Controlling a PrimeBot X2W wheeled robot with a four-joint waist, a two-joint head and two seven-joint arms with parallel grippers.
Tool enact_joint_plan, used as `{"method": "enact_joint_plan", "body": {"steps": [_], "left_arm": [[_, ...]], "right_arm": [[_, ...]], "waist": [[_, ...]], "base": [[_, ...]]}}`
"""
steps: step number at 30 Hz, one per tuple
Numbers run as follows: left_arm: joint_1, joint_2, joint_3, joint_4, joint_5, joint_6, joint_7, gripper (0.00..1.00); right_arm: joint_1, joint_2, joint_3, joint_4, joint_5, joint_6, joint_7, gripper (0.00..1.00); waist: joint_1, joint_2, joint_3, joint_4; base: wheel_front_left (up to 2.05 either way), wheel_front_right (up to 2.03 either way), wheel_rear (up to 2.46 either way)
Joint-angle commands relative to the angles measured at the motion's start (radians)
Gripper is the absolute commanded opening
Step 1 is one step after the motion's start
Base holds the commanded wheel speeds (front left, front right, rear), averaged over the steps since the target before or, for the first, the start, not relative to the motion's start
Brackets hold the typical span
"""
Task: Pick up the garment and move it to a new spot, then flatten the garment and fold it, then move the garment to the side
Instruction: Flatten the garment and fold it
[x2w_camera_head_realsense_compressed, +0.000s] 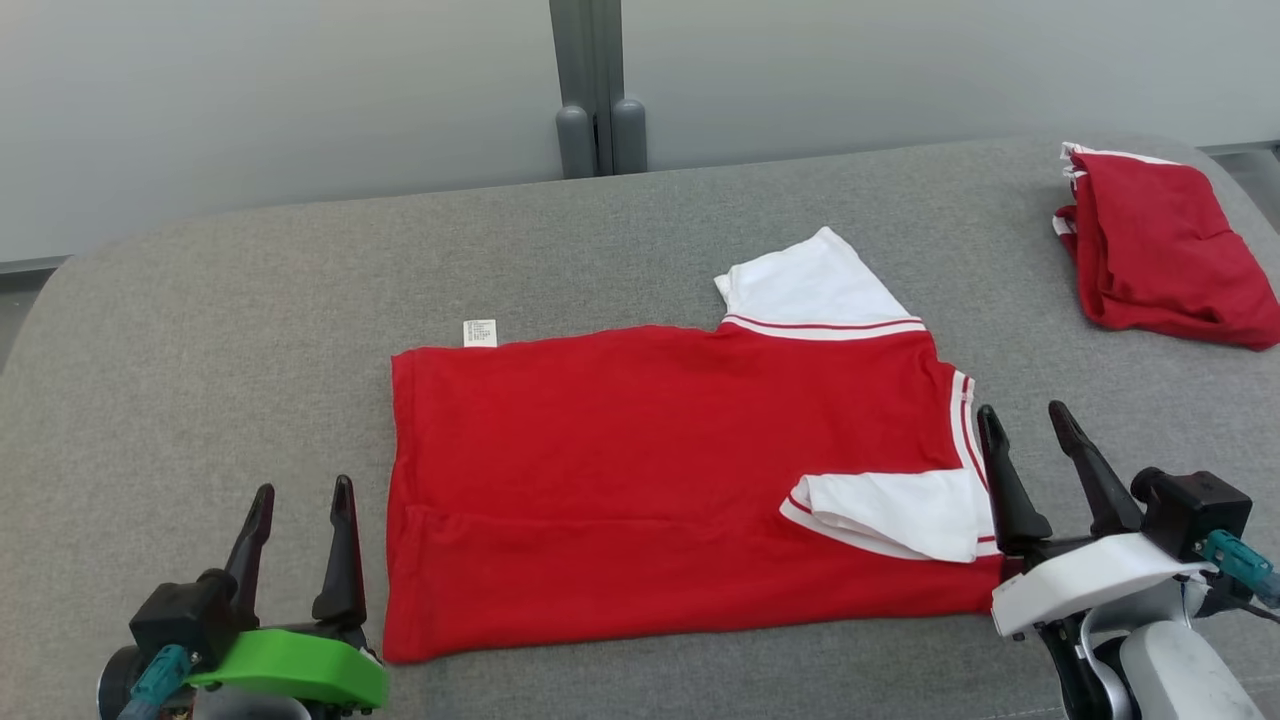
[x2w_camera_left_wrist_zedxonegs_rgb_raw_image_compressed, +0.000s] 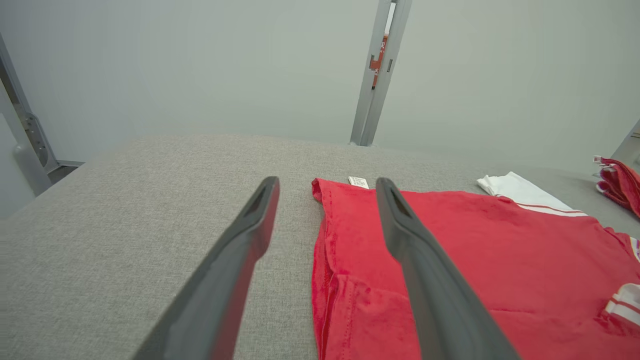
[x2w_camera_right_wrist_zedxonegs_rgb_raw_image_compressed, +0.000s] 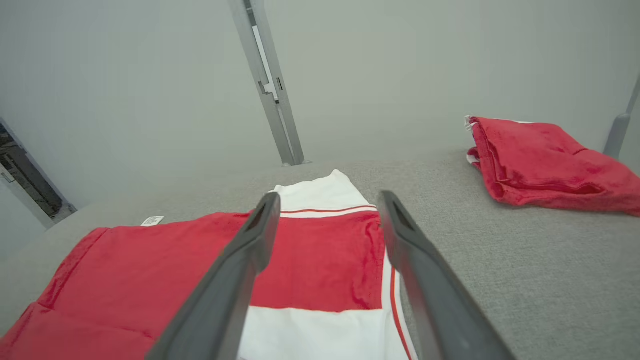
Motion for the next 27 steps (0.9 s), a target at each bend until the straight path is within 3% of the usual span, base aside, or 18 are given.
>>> {"method": "enact_joint_plan", "body": {"steps": [1, 9, 27], "left_arm": [[-0.014, 0.012, 0.005, -0.009, 0.021, 0.006, -0.002, 1.0], [0.008, 0.043, 0.019, -0.054, 0.078, 0.021, -0.002, 1.0], [0.048, 0.07, 0.033, -0.167, 0.017, 0.034, 0.103, 1.0]], "right_arm": [[-0.003, 0.005, -0.006, -0.018, -0.025, 0.0, -0.012, 1.0], [0.04, 0.037, -0.02, -0.097, -0.132, 0.0, -0.022, 1.0], [0.109, 0.072, -0.072, -0.194, -0.185, 0.0, 0.078, 1.0]], "waist": [[0.0, 0.0, -0.006, 0.001], [0.0, 0.0, -0.025, 0.003], [0.0, 0.0, -0.038, 0.019]], "base": [[0.0, 0.0, 0.0], [0.0, 0.0, 0.0], [0.0, 0.0, 0.0]]}}
